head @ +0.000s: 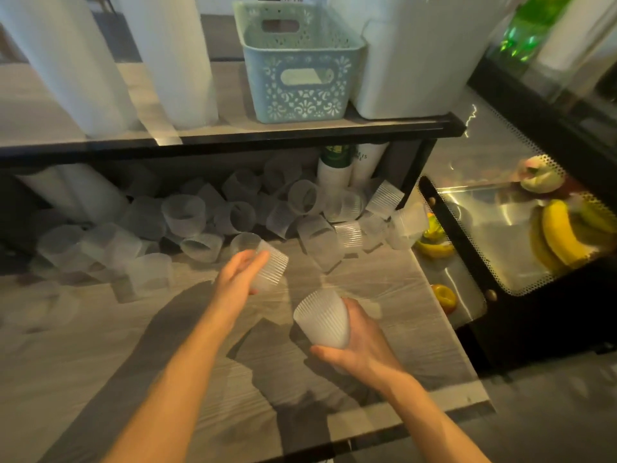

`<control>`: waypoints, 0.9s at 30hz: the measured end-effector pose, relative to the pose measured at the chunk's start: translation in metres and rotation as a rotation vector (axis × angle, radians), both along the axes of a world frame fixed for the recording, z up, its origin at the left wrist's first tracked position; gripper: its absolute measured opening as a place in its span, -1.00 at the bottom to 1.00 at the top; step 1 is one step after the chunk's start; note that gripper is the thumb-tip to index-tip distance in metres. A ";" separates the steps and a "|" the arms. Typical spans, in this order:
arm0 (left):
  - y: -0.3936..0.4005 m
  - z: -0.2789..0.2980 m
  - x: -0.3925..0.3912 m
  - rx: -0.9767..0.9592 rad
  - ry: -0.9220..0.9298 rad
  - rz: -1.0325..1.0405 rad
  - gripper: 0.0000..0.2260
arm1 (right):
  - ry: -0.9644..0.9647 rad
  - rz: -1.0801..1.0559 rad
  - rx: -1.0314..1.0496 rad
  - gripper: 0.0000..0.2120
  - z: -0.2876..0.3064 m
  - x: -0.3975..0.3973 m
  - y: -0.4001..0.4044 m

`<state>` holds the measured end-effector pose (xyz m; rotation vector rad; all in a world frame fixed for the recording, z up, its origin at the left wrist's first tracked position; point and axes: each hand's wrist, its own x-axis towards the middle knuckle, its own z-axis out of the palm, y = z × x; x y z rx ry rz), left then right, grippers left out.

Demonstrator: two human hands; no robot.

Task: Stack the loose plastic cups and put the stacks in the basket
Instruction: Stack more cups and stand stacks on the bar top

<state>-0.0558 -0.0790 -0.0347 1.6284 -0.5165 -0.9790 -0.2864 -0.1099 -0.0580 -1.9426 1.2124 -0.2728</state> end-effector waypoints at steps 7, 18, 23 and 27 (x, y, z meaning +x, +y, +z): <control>0.061 0.021 0.010 -0.110 -0.010 0.036 -0.65 | -0.006 0.219 -0.044 -0.17 0.009 0.042 0.011; 0.094 0.017 0.015 -0.013 -0.343 -0.059 -0.34 | -0.041 0.344 -0.047 -0.18 0.021 0.075 0.025; 0.094 0.020 0.011 0.068 -0.404 -0.208 -0.27 | -0.073 0.356 -0.040 -0.21 0.025 0.083 0.028; 0.090 0.015 -0.005 0.147 -0.377 -0.354 -0.15 | -0.075 0.324 -0.035 -0.21 0.022 0.080 0.023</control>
